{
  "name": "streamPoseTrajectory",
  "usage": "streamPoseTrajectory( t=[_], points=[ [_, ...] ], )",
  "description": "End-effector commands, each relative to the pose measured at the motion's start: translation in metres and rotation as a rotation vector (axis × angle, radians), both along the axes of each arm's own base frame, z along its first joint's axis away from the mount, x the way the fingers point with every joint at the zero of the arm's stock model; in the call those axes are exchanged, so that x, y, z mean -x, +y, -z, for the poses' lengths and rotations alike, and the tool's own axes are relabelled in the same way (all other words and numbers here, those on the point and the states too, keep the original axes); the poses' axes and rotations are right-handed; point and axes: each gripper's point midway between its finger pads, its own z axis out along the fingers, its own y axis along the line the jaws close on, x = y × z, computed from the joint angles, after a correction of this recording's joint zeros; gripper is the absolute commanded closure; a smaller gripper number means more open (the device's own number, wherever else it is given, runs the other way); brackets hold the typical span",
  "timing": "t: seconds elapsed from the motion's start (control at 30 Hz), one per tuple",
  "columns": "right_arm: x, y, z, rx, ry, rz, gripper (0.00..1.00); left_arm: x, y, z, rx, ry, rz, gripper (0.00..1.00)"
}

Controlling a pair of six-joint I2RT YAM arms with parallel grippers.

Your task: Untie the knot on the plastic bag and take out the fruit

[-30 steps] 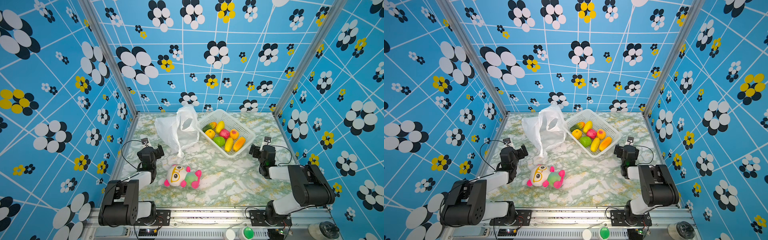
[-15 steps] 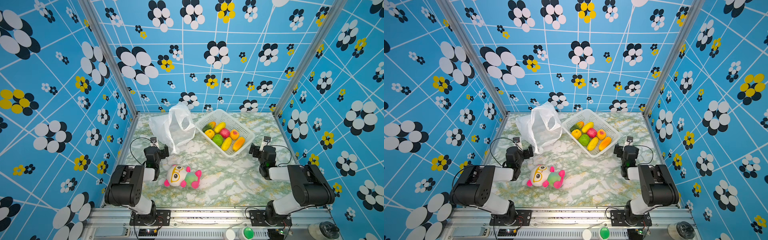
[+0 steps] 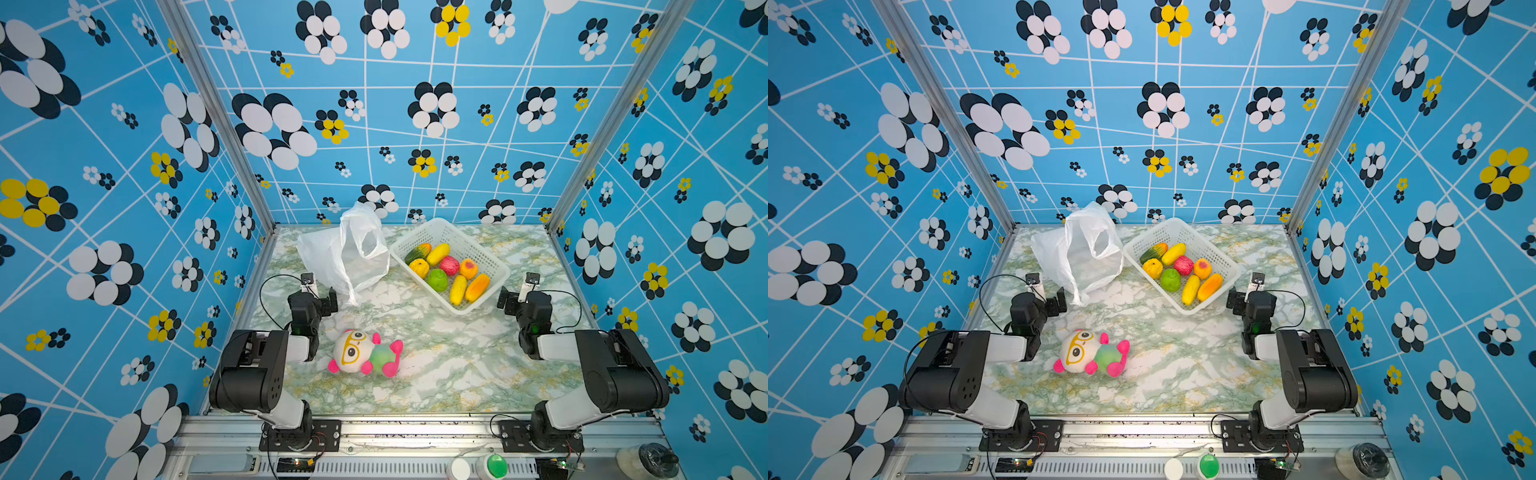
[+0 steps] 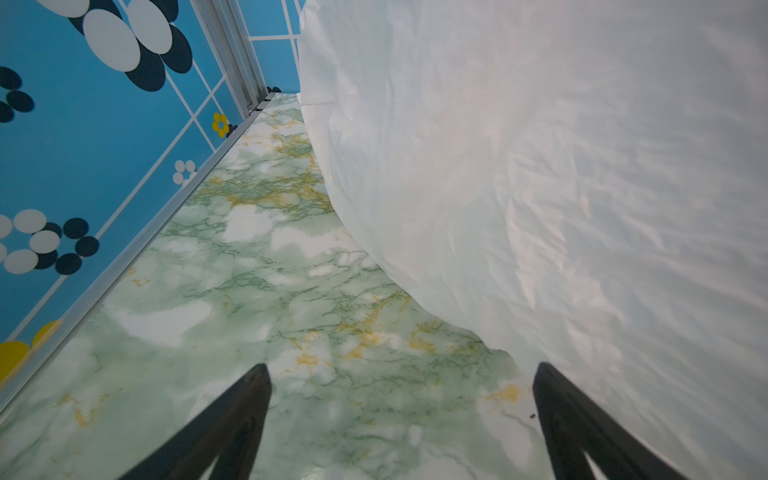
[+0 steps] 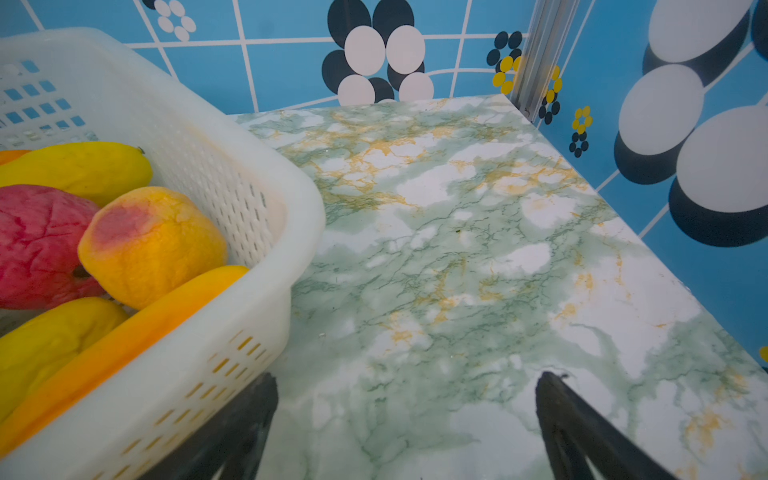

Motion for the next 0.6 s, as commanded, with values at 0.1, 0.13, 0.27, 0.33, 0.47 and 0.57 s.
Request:
streamPoseTrajectory(
  t=[0.1, 0.13, 0.27, 0.33, 0.47, 0.57],
  points=[
    [-0.005, 0.004, -0.008, 0.003, -0.029, -0.023, 0.01, -0.007, -0.001, -0.008, 0.006, -0.019, 0.014, 0.01],
    [-0.005, 0.004, -0.008, 0.003, -0.027, -0.023, 0.01, -0.006, -0.001, -0.008, 0.004, -0.020, 0.014, 0.01],
    [-0.005, 0.004, -0.009, 0.002, -0.030, -0.021, 0.01, -0.006, -0.002, -0.008, -0.009, -0.025, 0.011, 0.01],
    [-0.005, 0.004, -0.008, 0.002, -0.028, -0.021, 0.01, -0.006, -0.003, -0.009, -0.012, -0.028, 0.011, 0.01],
    [-0.005, 0.004, -0.008, 0.003, -0.029, -0.021, 0.01, -0.006, -0.011, -0.009, -0.033, -0.030, 0.042, 0.01],
    [-0.004, 0.004, -0.008, 0.003, -0.029, -0.021, 0.01, -0.006, -0.014, -0.009, -0.030, -0.029, 0.058, 0.01]
  ],
)
